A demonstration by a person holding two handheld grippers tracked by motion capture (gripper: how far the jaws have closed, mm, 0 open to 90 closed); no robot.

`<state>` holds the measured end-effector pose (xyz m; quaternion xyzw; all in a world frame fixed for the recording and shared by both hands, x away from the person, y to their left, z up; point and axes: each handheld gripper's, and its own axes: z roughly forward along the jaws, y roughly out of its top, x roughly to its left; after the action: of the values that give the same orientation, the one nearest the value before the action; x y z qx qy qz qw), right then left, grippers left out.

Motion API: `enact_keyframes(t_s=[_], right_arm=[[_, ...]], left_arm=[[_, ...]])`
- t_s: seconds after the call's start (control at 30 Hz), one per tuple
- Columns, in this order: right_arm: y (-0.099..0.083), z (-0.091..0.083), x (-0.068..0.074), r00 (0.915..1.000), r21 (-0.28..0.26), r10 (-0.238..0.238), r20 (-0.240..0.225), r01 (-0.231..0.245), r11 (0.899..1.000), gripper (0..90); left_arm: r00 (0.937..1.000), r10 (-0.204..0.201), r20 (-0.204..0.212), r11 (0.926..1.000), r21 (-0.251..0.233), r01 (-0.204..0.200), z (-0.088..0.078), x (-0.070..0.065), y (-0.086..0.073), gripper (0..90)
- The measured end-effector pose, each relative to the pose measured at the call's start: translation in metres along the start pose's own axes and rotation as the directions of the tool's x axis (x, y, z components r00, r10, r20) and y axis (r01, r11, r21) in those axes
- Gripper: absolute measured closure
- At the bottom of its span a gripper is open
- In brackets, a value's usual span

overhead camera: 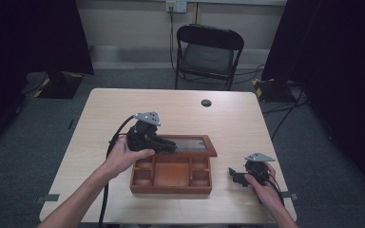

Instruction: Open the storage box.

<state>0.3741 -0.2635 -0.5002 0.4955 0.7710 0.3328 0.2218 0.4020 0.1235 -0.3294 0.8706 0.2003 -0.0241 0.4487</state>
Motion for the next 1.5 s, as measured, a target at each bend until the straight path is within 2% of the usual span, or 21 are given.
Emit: enact_keyframes(t_s=[1.13,1.5], right_arm=[[0.0,0.0,0.0,1.0,0.0,0.0,0.0,0.0,1.0,11.4],[0.0,0.0,0.0,1.0,0.0,0.0,0.0,0.0,1.0,11.4]], left_arm=[[0.9999,-0.006,-0.009,0.9998,-0.017,0.006,-0.0032,0.0036,0.0064,81.4],[0.9999,-0.004,-0.011,0.9999,-0.009,0.004,-0.005,0.0055,0.0093,81.4]])
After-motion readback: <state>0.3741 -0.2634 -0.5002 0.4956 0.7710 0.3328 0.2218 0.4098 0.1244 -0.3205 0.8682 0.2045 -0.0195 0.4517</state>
